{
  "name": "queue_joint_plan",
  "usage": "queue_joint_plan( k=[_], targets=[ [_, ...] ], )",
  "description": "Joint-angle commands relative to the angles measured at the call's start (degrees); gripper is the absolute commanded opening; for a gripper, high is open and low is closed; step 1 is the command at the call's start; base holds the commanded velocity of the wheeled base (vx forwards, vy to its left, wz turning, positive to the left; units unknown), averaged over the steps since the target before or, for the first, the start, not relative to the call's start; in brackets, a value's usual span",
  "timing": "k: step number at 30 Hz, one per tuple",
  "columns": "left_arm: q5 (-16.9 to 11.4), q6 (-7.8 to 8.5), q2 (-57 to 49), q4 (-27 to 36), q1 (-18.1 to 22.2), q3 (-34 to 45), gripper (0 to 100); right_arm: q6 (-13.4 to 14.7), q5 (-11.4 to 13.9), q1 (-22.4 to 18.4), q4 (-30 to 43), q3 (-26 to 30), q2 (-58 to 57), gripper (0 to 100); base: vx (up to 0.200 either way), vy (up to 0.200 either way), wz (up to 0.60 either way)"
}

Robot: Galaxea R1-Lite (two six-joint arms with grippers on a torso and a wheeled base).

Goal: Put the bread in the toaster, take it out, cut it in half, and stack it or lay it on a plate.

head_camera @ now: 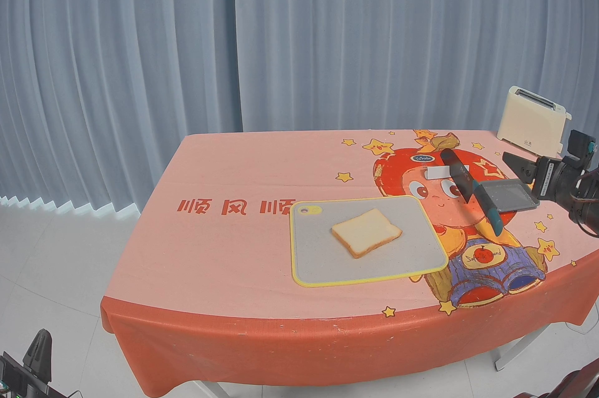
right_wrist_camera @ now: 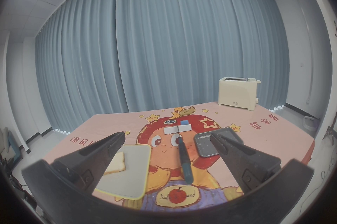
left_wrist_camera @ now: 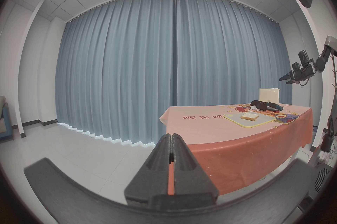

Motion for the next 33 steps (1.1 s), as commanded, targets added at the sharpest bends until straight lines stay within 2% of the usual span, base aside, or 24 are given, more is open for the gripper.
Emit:
queue_joint_plan(
  k=[1, 2, 5, 14, 33],
  targets=[
    [0.0, -0.01, -0.9, 0.0, 0.0, 1.0, 0, -1.4, 2.6, -4.9, 2.5, -1.8, -1.9, 100, 0.0, 0.0, 0.0],
    [0.0, -0.01, -0.9, 0.0, 0.1, 1.0, 0, -1.4, 2.6, -4.9, 2.5, -1.8, -1.9, 100, 0.0, 0.0, 0.0],
    [0.0, -0.01, -0.9, 0.0, 0.0, 1.0, 0, -3.9, 5.0, -6.6, 2.9, -1.5, -1.8, 100, 0.0, 0.0, 0.0],
    [0.0, -0.01, -0.9, 0.0, 0.0, 1.0, 0, -4.7, 4.6, -8.3, 8.0, -2.4, -2.0, 100, 0.0, 0.0, 0.0],
    [0.0, -0.01, -0.9, 0.0, 0.0, 1.0, 0, -7.5, 6.9, -8.5, 7.3, 1.6, 0.3, 100, 0.0, 0.0, 0.0]
  ],
)
